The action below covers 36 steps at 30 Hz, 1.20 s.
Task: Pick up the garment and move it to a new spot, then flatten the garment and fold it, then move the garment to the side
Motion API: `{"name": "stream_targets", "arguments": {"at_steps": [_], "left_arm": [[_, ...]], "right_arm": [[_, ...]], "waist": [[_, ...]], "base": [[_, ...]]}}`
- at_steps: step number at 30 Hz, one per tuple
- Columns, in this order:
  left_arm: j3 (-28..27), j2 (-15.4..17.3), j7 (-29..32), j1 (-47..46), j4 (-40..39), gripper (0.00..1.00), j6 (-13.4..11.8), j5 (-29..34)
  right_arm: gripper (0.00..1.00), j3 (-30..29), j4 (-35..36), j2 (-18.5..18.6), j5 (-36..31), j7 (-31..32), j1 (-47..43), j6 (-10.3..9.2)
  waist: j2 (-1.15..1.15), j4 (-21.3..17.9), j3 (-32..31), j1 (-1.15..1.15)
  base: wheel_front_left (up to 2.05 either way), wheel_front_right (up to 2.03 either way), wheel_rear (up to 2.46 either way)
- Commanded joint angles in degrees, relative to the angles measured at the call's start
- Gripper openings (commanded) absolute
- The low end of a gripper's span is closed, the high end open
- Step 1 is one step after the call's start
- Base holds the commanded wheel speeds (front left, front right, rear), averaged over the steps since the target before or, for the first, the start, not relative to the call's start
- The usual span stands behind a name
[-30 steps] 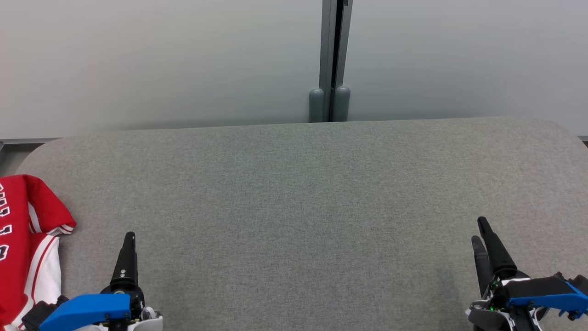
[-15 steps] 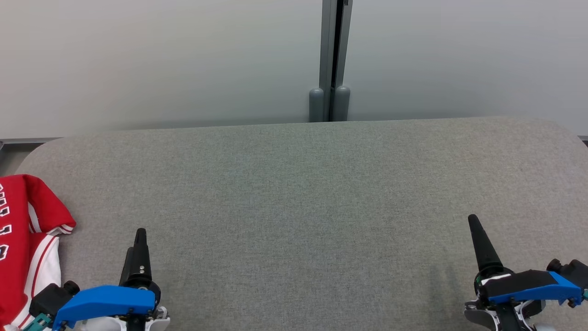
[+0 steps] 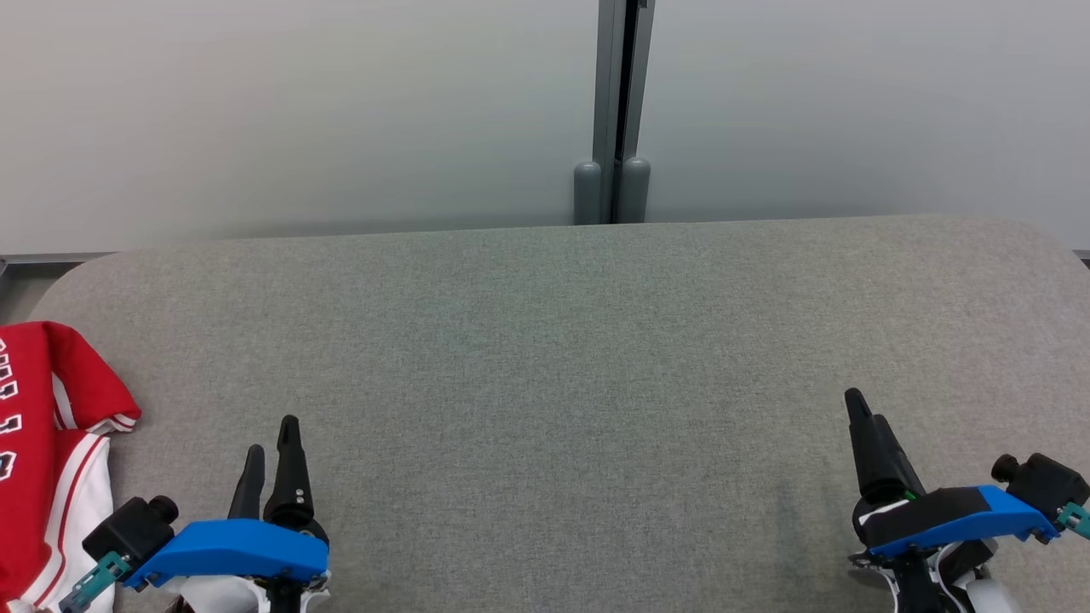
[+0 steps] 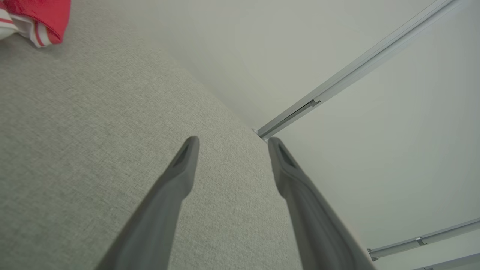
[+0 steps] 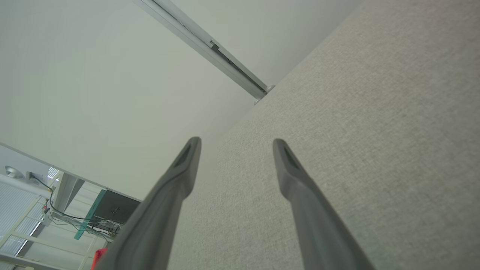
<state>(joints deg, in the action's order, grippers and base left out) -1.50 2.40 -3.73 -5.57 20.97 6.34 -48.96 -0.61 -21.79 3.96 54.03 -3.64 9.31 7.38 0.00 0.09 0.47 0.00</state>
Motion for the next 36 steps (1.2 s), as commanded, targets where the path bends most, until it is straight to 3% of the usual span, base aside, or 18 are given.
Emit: {"name": "stream_targets", "arguments": {"at_steps": [1, 36], "left_arm": [[0.3, 0.5, -0.6, -1.7, -0.3, 1.0, -0.2, 2.0], [4.8, 0.7, -6.2, -1.0, 1.2, 1.0, -2.0, 26.0]], "right_arm": [[1.0, 0.1, -0.1, 0.4, -1.9, -0.7, 1.6, 0.08], [1.0, -0.2, -3.9, -0.8, -28.0, -6.3, 3.0, 0.12]], "waist": [[0.0, 0.0, 0.0, 0.0], [0.0, 0.0, -0.1, 0.0]], "base": [[0.0, 0.0, 0.0], [0.0, 0.0, 0.0]]}}
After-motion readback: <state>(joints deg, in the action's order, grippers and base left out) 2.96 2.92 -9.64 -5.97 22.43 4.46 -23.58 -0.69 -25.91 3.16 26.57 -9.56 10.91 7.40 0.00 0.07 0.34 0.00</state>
